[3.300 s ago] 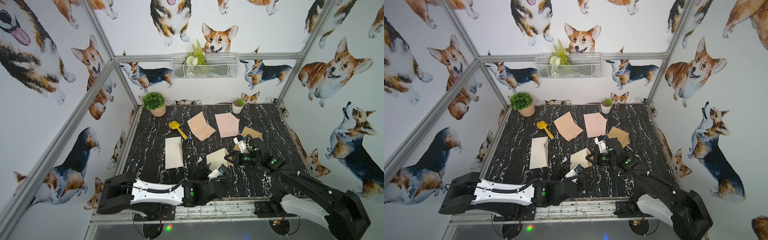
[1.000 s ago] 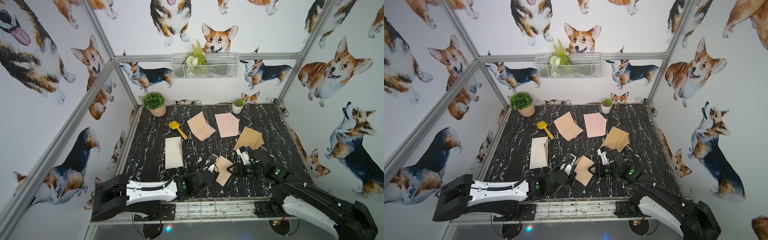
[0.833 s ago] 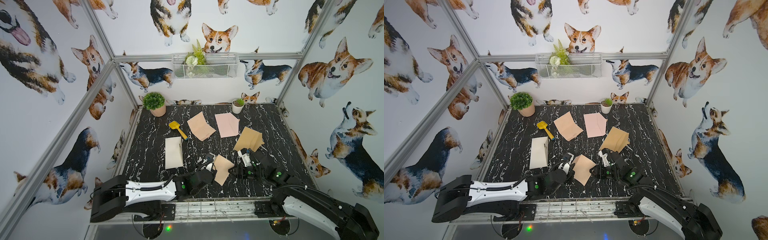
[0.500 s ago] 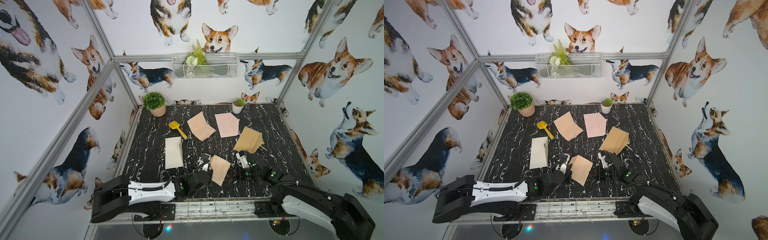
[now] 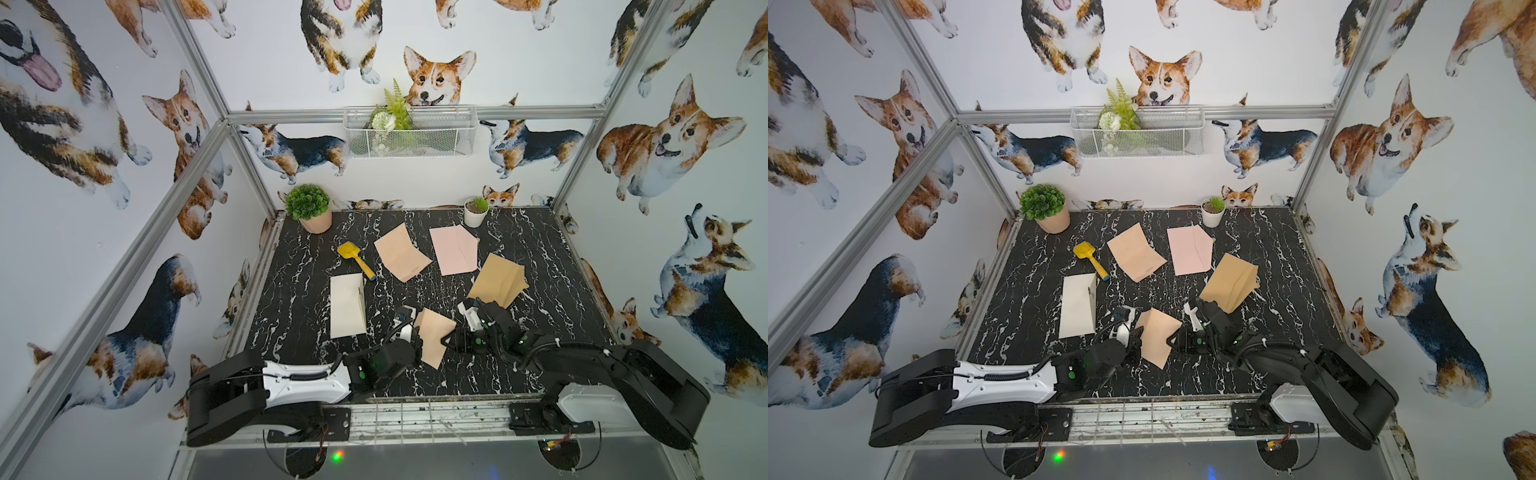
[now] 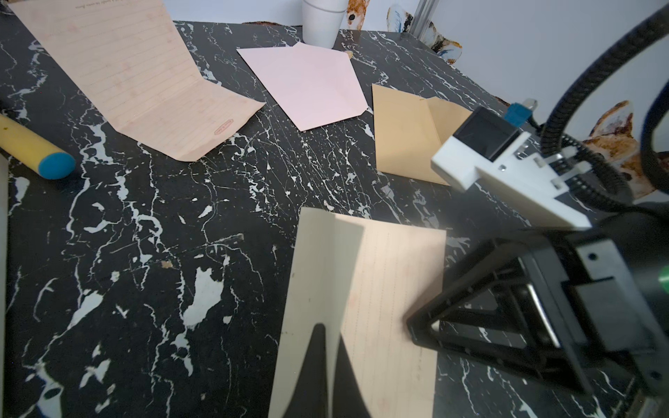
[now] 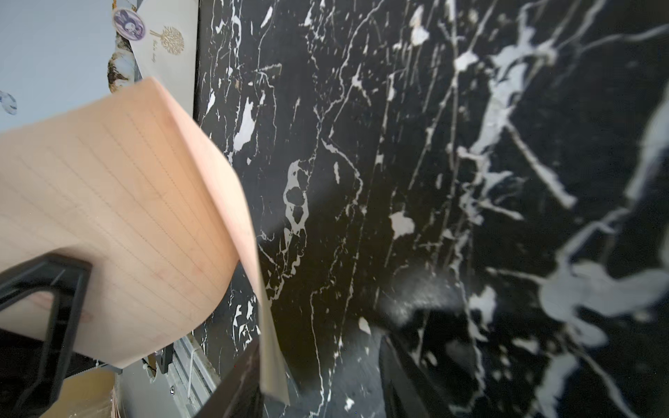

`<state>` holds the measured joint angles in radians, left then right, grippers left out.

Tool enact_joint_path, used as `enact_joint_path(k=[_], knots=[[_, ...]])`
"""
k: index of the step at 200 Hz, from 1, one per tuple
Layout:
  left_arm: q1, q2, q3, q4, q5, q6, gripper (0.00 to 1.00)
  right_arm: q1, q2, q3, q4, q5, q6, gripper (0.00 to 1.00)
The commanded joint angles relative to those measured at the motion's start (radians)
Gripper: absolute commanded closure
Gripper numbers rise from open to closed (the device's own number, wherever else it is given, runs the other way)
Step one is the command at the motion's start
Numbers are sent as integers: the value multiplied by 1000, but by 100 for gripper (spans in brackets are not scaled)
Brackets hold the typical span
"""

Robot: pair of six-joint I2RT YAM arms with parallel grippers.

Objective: Take the letter paper out of the envelope
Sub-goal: Unfold the letter paper.

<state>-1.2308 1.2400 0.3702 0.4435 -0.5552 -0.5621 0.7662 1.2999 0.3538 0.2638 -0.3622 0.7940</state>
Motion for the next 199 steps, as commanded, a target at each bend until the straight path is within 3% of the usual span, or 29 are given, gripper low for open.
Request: enact_joint_path(k=[1, 11, 27, 40, 74, 119, 144, 174, 199], knots=[[11, -2, -24, 74, 6, -39, 100, 6, 64, 23, 159, -44, 40, 51], [20, -4, -32, 86, 14, -42, 100, 7, 91, 32, 189, -64, 51, 60], [34, -10, -34, 81, 25, -41, 100, 6, 118, 51, 208, -90, 60, 87], [46, -19, -35, 62, 37, -37, 100, 7, 118, 67, 178, -92, 50, 100], [107, -69, -44, -19, 84, -43, 100, -9, 31, 106, -20, -82, -25, 100], [183, -203, -110, -92, 122, -74, 100, -158, -131, 61, -189, -179, -90, 100], [205, -244, -112, -149, 139, -74, 100, -171, -165, 81, -294, -197, -137, 100], [212, -184, -90, -172, 187, -83, 100, -174, -132, 96, -318, -225, -158, 100], [211, -81, -82, -137, 225, -108, 93, -198, -88, 127, -370, -248, -203, 100]])
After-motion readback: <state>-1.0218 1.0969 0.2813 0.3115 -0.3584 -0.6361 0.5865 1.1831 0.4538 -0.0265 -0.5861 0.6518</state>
